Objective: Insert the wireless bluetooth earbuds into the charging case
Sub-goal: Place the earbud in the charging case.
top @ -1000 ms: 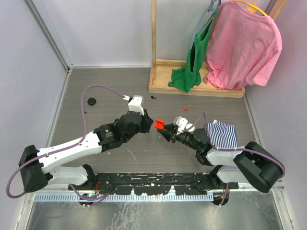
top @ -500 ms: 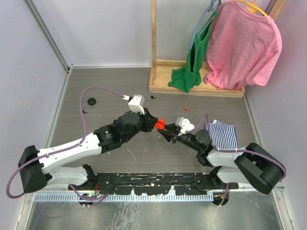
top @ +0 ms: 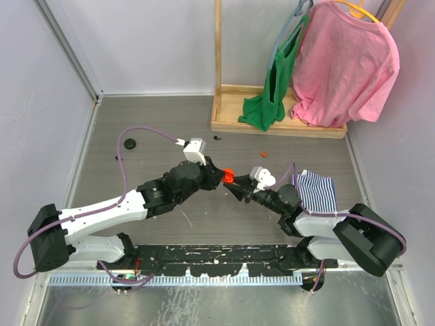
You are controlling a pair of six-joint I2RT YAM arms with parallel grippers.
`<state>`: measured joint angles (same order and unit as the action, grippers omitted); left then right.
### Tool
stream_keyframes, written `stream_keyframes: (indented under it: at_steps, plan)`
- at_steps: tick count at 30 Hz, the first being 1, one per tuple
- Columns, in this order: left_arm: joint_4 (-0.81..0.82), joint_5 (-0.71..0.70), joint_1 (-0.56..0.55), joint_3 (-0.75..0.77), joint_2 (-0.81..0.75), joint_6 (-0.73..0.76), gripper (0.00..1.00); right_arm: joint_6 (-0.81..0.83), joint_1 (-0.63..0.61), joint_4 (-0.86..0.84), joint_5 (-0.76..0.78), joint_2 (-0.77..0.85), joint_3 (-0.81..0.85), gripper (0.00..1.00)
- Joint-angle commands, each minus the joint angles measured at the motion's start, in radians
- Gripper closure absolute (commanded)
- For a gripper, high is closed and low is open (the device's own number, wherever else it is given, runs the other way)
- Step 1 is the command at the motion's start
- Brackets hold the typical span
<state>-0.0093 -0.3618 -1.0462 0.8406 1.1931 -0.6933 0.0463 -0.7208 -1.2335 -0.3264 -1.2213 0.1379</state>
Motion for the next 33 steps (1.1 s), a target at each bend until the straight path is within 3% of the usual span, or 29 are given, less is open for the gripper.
stream_keyframes:
  at_steps: [1,33]
  plan:
    - [0.094,0.0,-0.005,-0.001,0.001,-0.016,0.83,-0.003,-0.005,-0.087,0.015,0.025,-0.004,0.99]
    - [0.131,-0.019,-0.007,-0.035,0.03,-0.028,0.8,0.0,-0.004,-0.086,0.031,0.037,-0.01,0.99]
